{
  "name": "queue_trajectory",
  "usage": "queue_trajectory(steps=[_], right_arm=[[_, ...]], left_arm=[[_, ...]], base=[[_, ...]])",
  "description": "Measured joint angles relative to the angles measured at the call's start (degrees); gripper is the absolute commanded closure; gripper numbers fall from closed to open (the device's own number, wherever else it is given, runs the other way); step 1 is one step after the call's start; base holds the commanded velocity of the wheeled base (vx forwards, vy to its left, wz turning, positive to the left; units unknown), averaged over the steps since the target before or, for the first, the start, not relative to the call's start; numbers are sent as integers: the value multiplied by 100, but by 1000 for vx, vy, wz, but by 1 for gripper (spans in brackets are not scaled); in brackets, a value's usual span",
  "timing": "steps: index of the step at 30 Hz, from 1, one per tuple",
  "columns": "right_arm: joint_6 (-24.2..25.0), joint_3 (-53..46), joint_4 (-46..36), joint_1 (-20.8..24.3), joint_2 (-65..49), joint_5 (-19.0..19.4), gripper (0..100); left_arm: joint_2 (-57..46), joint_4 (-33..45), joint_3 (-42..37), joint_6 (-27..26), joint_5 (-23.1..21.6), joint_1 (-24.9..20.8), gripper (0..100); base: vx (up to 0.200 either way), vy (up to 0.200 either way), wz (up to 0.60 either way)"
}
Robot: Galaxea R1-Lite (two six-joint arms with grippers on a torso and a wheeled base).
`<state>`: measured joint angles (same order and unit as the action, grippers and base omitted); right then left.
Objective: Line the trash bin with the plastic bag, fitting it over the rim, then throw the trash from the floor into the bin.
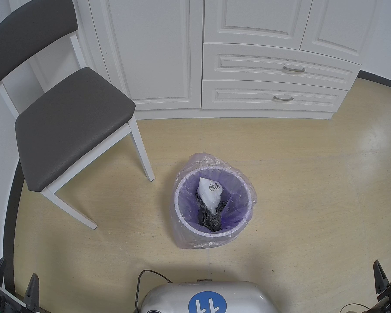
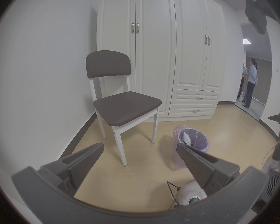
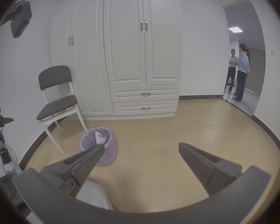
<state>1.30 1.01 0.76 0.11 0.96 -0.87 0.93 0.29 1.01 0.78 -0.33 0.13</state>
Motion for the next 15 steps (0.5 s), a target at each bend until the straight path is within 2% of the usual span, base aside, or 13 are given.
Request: queue_trajectory(steps=[15], right_arm=[[2, 0, 20, -9, 0, -17, 0]], left_arm=[[0, -5, 0, -29, -7, 2, 0]], base=[[0, 0, 0]])
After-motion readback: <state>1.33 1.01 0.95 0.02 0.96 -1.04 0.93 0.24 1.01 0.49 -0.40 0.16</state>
